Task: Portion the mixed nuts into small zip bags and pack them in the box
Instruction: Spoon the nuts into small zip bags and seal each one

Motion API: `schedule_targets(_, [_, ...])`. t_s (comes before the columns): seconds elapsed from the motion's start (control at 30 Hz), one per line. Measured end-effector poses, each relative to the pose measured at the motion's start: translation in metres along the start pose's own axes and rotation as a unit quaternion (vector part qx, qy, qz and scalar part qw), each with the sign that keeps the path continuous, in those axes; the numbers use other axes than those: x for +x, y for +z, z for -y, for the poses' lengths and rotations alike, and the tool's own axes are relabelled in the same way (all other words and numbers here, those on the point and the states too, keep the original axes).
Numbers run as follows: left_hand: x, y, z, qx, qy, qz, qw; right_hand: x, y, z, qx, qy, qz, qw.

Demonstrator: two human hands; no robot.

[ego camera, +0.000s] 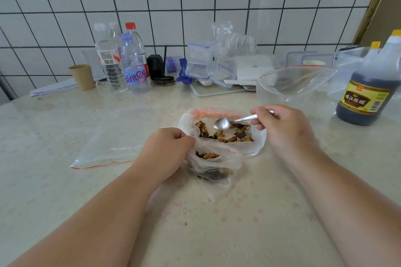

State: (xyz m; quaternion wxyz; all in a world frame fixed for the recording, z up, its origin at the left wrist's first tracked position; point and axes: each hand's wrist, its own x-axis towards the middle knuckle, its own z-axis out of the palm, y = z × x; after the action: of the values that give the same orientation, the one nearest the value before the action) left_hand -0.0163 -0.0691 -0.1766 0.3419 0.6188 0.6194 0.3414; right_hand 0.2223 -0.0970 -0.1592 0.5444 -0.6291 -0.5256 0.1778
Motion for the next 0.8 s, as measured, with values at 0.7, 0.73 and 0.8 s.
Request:
schedule_targets(0.7, [-0.002,-0.001,-0.001,-0.021,-0.013,0.028,0.999,0.002,0.005,0.002,0.033,0.05,0.073,0.996])
schedule_targets(0.73, [-0.002,-0.001,-0.001,-0.022,-0.014,0.029,0.999,0.0,0.007,0.003,0.03,0.047,0.086,0.995])
schedule_targets(0.8, [-0.002,-0.001,-0.002,-0.019,-0.016,0.031,0.999,-0.001,0.008,0.003,0.023,0.049,0.101,0.993])
